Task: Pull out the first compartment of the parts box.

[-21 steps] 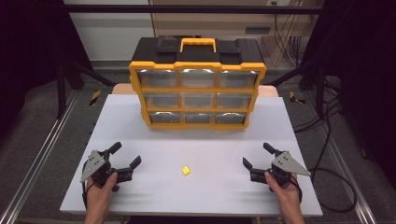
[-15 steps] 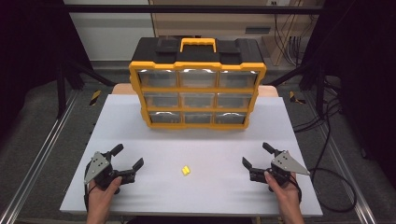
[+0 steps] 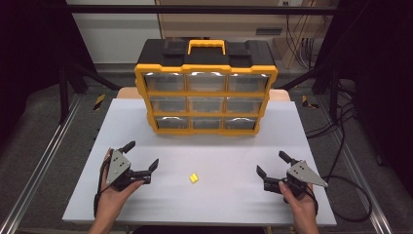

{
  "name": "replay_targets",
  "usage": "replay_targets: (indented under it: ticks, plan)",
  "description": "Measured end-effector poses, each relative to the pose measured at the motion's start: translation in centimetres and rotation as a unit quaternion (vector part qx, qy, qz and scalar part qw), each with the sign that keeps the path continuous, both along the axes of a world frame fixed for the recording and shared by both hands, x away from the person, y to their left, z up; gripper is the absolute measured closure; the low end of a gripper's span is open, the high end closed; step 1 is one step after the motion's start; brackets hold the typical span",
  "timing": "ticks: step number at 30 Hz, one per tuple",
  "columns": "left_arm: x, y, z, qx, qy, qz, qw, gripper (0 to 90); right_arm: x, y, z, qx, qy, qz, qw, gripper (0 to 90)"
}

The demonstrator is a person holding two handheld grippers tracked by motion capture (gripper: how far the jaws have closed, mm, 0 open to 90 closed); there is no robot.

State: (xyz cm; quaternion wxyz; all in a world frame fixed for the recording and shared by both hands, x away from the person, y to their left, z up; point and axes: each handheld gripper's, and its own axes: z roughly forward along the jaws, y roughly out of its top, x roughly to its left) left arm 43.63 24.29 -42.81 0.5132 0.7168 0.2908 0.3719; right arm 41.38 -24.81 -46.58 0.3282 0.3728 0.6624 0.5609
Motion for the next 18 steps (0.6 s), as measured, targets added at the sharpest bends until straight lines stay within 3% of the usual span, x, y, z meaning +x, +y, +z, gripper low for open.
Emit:
replay_targets:
  ticks: [2,3,4,6,7,8,10,11,12,13,14,15,16,17,18]
  plan:
    - [0.7,-0.8,1.6,0.043,-0.014,0.008,0.9990,3.8,-0.3,-0.3,0.1,0.003,0.001,-0.010,0.9999,4.4]
    - [0.8,-1.1,2.2,0.054,-0.022,0.009,0.9983,4.0,-0.4,-0.5,0.1,0.007,-0.002,-0.012,0.9999,4.5]
    - [1.0,-1.5,3.0,0.079,-0.030,0.011,0.9964,4.3,-0.4,-0.6,0.2,0.012,-0.003,-0.015,0.9998,4.5]
    - [1.4,-2.4,4.6,0.106,-0.050,0.018,0.9930,5.4,-0.3,-0.8,0.3,0.021,-0.004,-0.016,0.9996,4.5]
    - [1.6,-2.8,5.4,0.119,-0.057,0.022,0.9910,5.5,-0.2,-0.8,0.2,0.021,-0.002,-0.016,0.9997,4.5]
    - [2.1,-3.5,6.6,0.148,-0.072,0.028,0.9860,5.8,-0.1,-0.7,0.1,0.016,0.001,-0.016,0.9997,4.4]
    - [2.6,-4.1,7.7,0.175,-0.086,0.043,0.9799,7.4,-0.2,-0.6,0.1,0.016,0.003,-0.018,0.9997,3.7]
    - [2.6,-4.1,7.7,0.175,-0.086,0.043,0.9799,7.8,-0.2,-0.6,0.1,0.016,0.003,-0.018,0.9997,3.7]
    - [3.0,-4.5,8.4,0.197,-0.098,0.055,0.9739,7.9,-0.1,-0.4,0.2,0.016,0.004,-0.020,0.9997,3.7]
    - [3.0,-4.5,8.4,0.197,-0.098,0.055,0.9739,8.1,-0.1,-0.3,0.2,0.017,0.006,-0.017,0.9997,3.8]
    - [3.2,-4.7,8.8,0.209,-0.105,0.058,0.9705,8.1,-0.1,-0.3,0.2,0.017,0.006,-0.017,0.9997,3.8]
    - [3.4,-5.0,9.3,0.232,-0.118,0.063,0.9636,8.4,0.0,-0.1,0.1,0.009,0.005,-0.015,0.9998,3.8]
    - [3.5,-5.2,9.5,0.243,-0.126,0.065,0.9598,8.4,0.0,-0.1,0.1,0.009,0.005,-0.015,0.9998,3.8]
    - [3.7,-5.4,9.8,0.262,-0.142,0.063,0.9523,8.8,0.0,0.0,0.1,0.009,0.008,-0.013,0.9998,3.8]
    - [3.8,-5.5,10.0,0.273,-0.148,0.064,0.9483,9.9,0.0,0.1,0.0,0.003,0.008,-0.012,0.9999,3.8]
